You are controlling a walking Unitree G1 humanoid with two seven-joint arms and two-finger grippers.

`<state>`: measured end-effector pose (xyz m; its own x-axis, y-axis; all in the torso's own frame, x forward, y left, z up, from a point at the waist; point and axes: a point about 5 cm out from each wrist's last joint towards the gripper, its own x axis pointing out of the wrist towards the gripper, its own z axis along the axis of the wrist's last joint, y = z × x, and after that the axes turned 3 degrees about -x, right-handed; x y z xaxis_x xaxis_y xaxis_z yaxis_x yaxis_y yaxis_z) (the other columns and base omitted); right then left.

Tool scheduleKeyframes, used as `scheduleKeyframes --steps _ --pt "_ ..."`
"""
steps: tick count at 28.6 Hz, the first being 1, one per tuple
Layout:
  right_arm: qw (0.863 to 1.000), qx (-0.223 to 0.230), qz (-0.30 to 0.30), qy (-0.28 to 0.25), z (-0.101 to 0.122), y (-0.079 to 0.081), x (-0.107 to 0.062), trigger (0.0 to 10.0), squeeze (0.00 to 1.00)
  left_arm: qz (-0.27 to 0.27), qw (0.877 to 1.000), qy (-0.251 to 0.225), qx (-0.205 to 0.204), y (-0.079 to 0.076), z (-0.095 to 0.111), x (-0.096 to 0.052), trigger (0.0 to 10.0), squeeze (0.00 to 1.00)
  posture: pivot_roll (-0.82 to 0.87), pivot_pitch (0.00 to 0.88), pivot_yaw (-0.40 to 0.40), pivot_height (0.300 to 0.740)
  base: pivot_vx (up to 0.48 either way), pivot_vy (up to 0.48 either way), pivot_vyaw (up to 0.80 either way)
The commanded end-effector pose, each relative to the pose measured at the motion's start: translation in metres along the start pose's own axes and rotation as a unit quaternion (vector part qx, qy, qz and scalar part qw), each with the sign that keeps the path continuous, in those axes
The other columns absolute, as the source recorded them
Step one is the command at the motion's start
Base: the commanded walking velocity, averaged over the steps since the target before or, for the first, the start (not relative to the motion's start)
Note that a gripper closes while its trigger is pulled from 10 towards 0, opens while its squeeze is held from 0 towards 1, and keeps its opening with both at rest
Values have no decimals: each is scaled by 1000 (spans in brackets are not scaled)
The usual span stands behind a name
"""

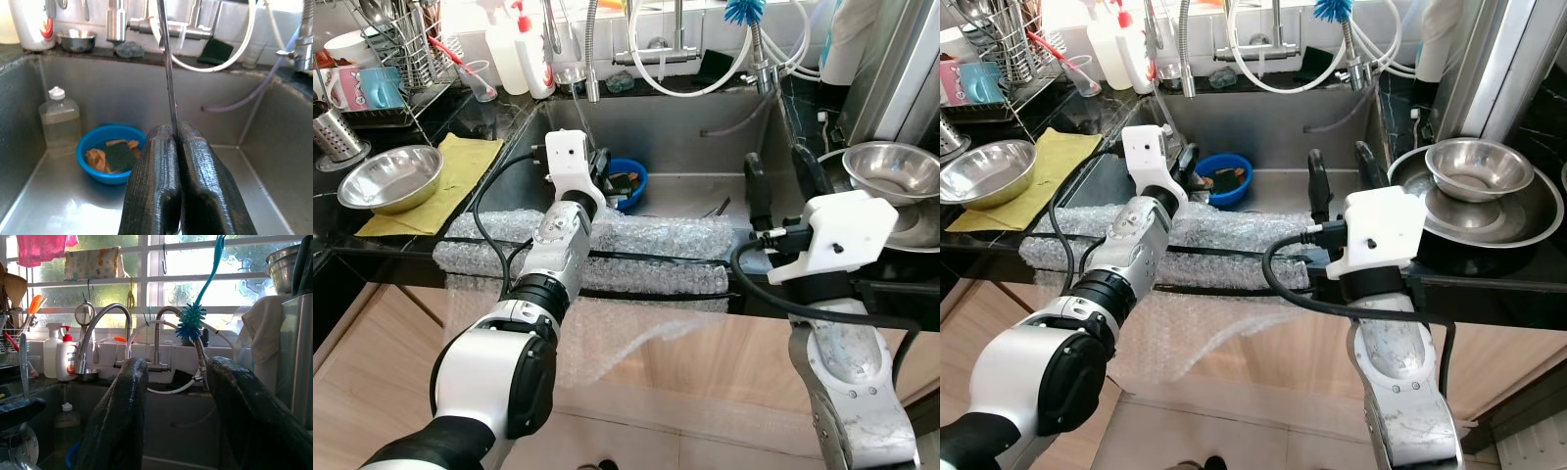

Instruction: Kitchen organization

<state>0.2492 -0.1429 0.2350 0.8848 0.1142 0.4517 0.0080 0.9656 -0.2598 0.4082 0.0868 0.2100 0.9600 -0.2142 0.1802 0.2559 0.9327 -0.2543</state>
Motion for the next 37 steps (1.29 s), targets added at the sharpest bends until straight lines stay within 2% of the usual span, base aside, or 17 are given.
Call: scheduleKeyframes --steps 1,6,7,9,25,26,31,33,34,35,37 --pt "1000 3 0 -10 7 2 -2 10000 0 3 1000 -6 15 4 9 3 10000 0 -135 162 162 740 0 0 0" --pt "1000 8 -1 -4 9 6 -3 10000 0 15 999 15 27 16 -1 -2 10000 0 -142 173 168 740 0 0 0" --pt "1000 9 -1 -3 9 7 -3 10000 0 17 999 17 29 17 -3 -3 10000 149 -142 174 168 740 0 0 0" --pt "1000 12 -1 -3 9 8 -2 10000 0 21 999 20 30 19 -5 -4 10000 1000 -142 173 168 740 0 0 0" --pt "1000 20 -4 1 8 10 3 10000 0 25 999 13 34 21 -4 -5 10000 1000 -139 141 166 740 0 0 0" --pt "1000 20 -5 2 7 10 3 10000 0 26 999 10 40 21 -3 -5 10000 0 -141 132 167 740 0 0 0" --pt "1000 24 -8 5 5 11 5 10000 0 27 999 -13 44 22 2 -5 10000 0 -140 118 166 740 0 0 0" --pt "1000 29 -10 6 3 10 8 10000 0 31 997 -46 53 25 11 -6 10000 0 -140 102 164 740 0 0 0" --pt "1000 29 -10 6 3 10 8 10000 0 31 997 -46 53 25 11 -6 10000 0 -140 102 164 740 0 0 0" --pt "999 31 -10 7 3 9 11 10000 0 34 994 -78 73 28 19 -8 10000 0 -140 99 162 740 0 0 0" --pt "999 31 -10 7 2 9 12 10000 0 33 992 -87 80 29 21 -9 10000 0 -138 96 161 740 0 0 0"
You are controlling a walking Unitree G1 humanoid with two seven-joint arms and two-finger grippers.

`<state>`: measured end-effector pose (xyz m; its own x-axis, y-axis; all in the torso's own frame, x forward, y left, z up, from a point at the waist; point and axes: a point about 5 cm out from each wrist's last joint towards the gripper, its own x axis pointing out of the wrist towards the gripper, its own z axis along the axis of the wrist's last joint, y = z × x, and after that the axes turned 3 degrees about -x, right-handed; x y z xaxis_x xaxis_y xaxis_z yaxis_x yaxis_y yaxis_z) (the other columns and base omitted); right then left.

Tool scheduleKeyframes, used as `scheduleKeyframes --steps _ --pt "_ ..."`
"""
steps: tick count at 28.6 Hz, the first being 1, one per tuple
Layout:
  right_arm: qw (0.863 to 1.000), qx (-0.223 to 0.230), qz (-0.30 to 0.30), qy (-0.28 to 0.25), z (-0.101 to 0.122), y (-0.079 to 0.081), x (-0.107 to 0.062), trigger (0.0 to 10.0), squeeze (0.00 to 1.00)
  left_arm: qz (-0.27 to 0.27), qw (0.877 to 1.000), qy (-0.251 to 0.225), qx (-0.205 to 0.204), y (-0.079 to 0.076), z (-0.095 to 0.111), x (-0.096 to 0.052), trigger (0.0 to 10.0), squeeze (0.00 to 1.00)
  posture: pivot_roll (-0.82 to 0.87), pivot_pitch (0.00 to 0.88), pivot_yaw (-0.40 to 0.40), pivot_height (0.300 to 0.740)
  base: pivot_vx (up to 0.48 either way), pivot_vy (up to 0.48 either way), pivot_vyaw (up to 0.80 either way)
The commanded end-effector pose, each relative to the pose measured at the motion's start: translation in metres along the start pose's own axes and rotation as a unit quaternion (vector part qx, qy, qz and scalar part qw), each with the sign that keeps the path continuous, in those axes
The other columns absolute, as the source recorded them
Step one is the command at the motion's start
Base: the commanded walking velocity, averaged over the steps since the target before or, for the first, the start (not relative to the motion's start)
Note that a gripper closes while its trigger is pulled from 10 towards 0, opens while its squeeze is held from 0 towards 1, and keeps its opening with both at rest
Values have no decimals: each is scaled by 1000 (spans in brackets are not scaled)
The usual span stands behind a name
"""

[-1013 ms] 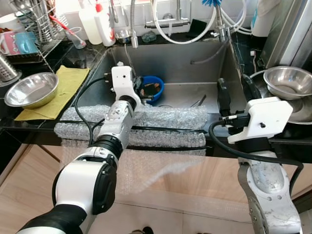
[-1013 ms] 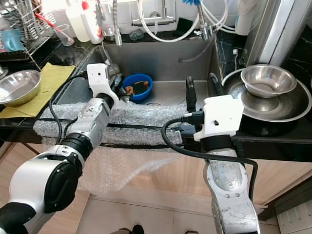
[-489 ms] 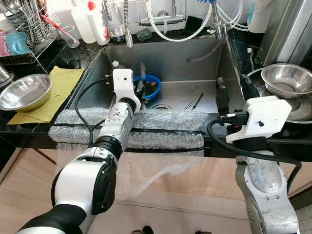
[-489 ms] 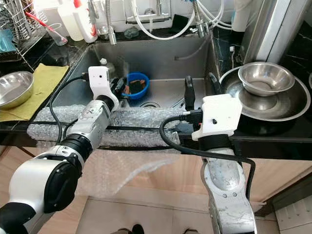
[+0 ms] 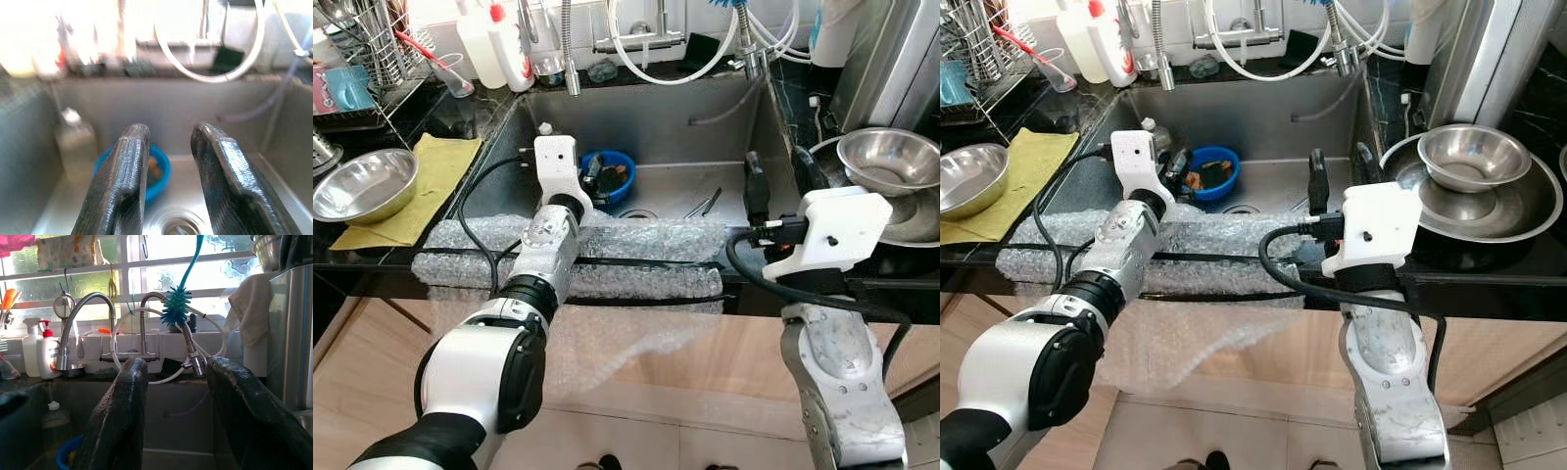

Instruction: Kitchen organization

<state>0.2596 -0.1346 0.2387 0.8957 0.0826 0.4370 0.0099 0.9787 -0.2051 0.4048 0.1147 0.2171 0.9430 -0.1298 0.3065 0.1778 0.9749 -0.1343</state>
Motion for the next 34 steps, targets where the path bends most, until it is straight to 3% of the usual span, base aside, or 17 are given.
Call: scheduleKeyframes --steps 1,3,12,24,26,34 --pt "1000 9 6 -5 2 2 2 10000 0 6 999 -29 23 8 8 -1 10000 0 -135 93 160 740 0 0 0" --pt "1000 19 11 -3 0 4 7 10000 0 -1 996 -65 59 10 16 -5 10000 0 -127 95 154 740 0 0 0" --pt "1000 21 7 1 -5 1 27 10000 0 11 988 -110 110 27 21 -28 10000 0 -106 106 133 740 0 -27 0" --pt "1000 -2 6 8 -9 -7 40 10000 0 24 988 -103 117 27 20 -35 10000 0 -105 114 122 740 0 -286 0" --pt "1000 -20 1 19 -11 -14 42 10000 0 20 988 -97 115 24 19 -35 10000 0 -108 118 120 740 0 -289 0" --pt "999 -29 1 21 -10 -17 44 10000 0 18 990 -85 112 23 16 -37 10000 0 -108 116 119 740 0 0 0"
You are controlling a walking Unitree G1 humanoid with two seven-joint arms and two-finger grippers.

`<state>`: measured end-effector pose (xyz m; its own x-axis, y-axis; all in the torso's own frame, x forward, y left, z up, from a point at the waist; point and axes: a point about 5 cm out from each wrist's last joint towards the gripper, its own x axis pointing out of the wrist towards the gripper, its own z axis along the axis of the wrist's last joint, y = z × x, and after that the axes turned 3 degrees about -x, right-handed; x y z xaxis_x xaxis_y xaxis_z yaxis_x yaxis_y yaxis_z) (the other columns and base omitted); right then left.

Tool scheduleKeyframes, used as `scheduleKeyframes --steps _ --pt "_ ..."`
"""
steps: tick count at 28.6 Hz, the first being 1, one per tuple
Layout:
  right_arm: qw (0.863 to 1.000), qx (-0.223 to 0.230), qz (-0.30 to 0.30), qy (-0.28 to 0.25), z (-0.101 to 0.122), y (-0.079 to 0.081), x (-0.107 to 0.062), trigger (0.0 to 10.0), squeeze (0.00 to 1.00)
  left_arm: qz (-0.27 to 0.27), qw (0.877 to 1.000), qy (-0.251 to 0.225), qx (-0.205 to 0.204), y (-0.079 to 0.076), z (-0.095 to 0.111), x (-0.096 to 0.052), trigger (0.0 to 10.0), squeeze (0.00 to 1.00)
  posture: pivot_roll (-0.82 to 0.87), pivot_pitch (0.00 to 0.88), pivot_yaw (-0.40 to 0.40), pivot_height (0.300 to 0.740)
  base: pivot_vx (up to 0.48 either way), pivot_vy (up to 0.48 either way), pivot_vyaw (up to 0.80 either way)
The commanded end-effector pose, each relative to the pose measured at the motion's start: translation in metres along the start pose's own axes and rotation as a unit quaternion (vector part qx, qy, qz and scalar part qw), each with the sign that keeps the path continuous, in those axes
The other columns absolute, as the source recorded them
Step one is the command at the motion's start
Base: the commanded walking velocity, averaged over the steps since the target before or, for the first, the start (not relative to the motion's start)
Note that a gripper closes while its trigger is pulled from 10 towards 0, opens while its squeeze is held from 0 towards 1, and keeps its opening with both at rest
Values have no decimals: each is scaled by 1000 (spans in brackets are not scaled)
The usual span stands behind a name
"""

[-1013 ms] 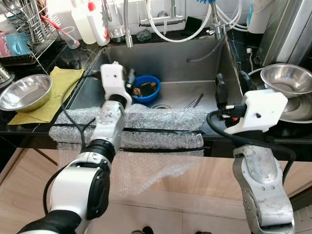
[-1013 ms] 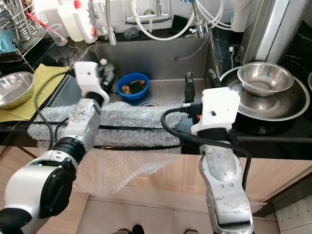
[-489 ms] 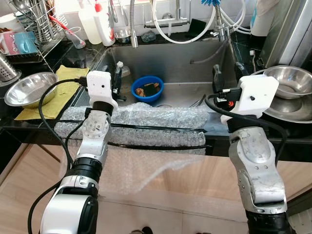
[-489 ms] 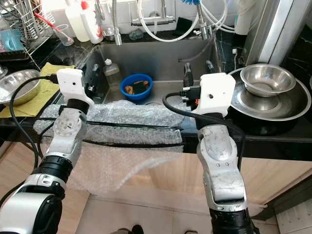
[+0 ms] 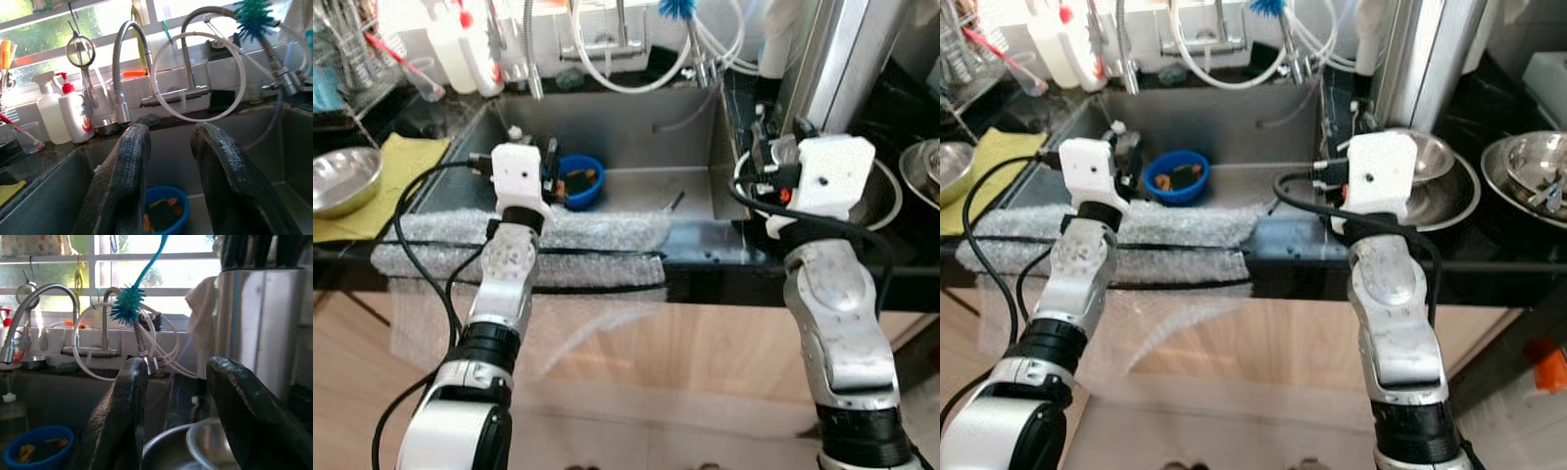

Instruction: Kitchen organization

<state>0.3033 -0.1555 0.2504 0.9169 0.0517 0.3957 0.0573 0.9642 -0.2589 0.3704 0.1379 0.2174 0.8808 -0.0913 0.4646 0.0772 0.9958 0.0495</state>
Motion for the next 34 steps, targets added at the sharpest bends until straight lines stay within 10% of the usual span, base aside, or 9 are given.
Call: scheduleKeyframes --steps 1,21,34 --pt "1000 5 13 -4 3 5 1 10000 0 5 1000 4 9 7 1 -2 10000 0 -109 116 120 740 0 0 0" --pt "998 -26 -4 62 -3 -12 25 10000 0 1 1000 22 13 8 -2 -3 10000 0 -111 106 117 740 0 0 0" --pt "999 -4 36 3 14 14 22 10000 0 12 1000 17 8 9 0 -1 10000 0 -109 110 116 740 190 0 0"
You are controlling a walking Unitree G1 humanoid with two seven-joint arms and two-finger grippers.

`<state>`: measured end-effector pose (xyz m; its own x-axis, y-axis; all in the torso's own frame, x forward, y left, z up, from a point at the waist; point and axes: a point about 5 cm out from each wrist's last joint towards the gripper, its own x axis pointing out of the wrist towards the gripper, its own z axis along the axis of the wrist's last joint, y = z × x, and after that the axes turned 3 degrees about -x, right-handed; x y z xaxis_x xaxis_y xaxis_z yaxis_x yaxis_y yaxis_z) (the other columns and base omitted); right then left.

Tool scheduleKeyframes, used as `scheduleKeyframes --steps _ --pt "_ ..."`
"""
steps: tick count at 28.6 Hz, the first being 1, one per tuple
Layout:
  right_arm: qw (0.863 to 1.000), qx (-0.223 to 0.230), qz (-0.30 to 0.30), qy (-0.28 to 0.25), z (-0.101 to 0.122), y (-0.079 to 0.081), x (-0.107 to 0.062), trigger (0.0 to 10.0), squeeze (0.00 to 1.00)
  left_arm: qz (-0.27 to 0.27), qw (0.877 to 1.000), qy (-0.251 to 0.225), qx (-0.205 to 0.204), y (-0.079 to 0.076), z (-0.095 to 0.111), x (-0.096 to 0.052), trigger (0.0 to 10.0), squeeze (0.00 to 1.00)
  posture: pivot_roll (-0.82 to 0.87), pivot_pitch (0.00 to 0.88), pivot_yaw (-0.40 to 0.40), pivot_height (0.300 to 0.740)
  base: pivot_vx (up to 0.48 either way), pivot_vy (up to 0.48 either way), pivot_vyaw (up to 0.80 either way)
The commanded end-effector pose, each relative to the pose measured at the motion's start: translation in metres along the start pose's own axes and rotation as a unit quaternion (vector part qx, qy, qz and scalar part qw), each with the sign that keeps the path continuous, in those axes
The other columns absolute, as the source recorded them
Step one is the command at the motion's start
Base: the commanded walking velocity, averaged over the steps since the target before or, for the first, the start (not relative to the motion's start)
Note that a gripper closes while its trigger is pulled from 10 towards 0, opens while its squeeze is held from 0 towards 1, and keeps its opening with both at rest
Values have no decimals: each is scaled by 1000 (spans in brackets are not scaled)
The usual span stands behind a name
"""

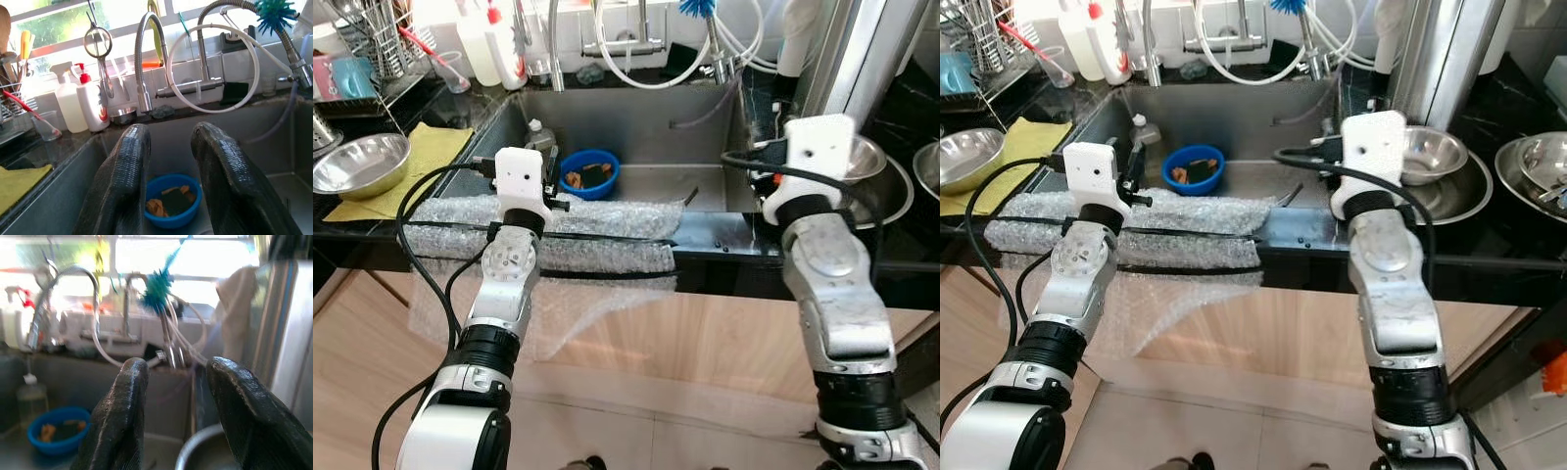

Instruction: Kitchen organization

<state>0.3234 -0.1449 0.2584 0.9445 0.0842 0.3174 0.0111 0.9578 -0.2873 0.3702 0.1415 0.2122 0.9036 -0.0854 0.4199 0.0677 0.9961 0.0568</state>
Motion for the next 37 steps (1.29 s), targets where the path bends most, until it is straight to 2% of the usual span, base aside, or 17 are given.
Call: scheduleKeyframes --steps 1,3,7,9,16,37 --pt "998 -5 11 -54 17 4 -2 10000 0 11 1000 -10 1 6 5 1 10000 0 -107 110 116 740 322 0 0" --pt "995 -36 13 -95 25 4 -5 10000 0 15 1000 -14 -4 6 6 1 10000 0 -109 109 116 740 319 0 0" --pt "992 -37 -7 -124 24 1 -15 10000 0 14 1000 -17 -14 3 5 -1 10000 0 -107 109 117 740 308 0 0" --pt "988 -63 -7 -139 21 0 -21 10000 0 11 1000 -18 -18 0 5 -3 10000 0 -105 110 118 740 276 0 0" --pt "988 -70 -30 -137 13 -16 -29 10000 0 12 1000 -17 -18 2 4 -5 10000 0 -112 111 121 740 253 0 0" --pt "986 -58 -35 -151 17 -12 -28 10000 0 11 999 -29 -15 2 10 -2 10000 0 -109 109 120 740 267 0 0"
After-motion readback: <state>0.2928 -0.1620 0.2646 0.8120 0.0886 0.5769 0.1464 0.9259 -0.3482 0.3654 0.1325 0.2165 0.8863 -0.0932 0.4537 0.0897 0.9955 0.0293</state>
